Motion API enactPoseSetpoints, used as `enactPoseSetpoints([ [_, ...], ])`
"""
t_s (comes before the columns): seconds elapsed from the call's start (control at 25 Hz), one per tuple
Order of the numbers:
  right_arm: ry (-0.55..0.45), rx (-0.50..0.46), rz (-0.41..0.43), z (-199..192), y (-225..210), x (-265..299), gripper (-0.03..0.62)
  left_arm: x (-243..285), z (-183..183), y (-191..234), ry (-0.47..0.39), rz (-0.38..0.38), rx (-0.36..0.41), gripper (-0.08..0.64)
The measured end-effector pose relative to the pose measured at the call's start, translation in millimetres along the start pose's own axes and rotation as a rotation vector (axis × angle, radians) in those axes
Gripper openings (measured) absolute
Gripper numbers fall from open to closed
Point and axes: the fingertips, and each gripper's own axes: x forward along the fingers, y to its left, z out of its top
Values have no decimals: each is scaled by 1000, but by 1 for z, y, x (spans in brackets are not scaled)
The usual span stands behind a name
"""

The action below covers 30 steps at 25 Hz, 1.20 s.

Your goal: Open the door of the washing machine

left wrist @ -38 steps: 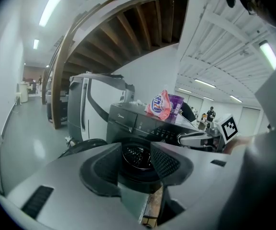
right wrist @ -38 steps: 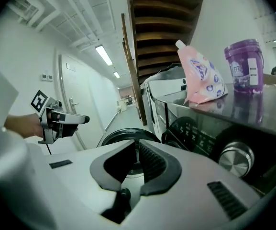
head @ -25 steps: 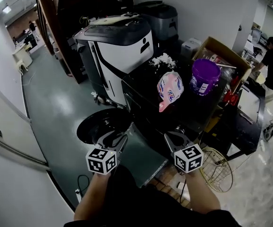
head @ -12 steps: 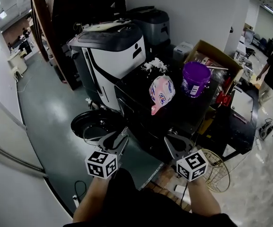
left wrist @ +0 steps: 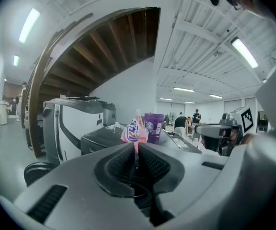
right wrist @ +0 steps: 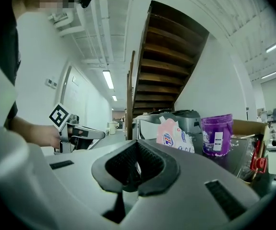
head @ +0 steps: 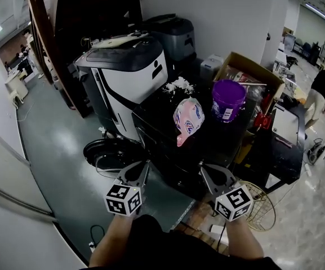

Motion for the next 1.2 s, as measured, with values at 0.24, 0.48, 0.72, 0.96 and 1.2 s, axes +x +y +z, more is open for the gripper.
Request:
enactPoseSetpoints([
  [0.24,-69,-24,22,19,-10,-2,14,5,24,-6,-59,-25,55,23],
  [0.48,-56,-23,8,18,-22,0,14,14,26,0,-54,3,52,23],
  [0.72,-43,25,8,6,-27,-1,14,20,18,-4,-26,4,49,23],
  [0.96,-41,40,18,2,-24,2,14,20,13,-1,-6,12,40,24],
  [1.2,-34,53,5,-4,-33,-3,14,24,14,-7,-1,6,52,23],
])
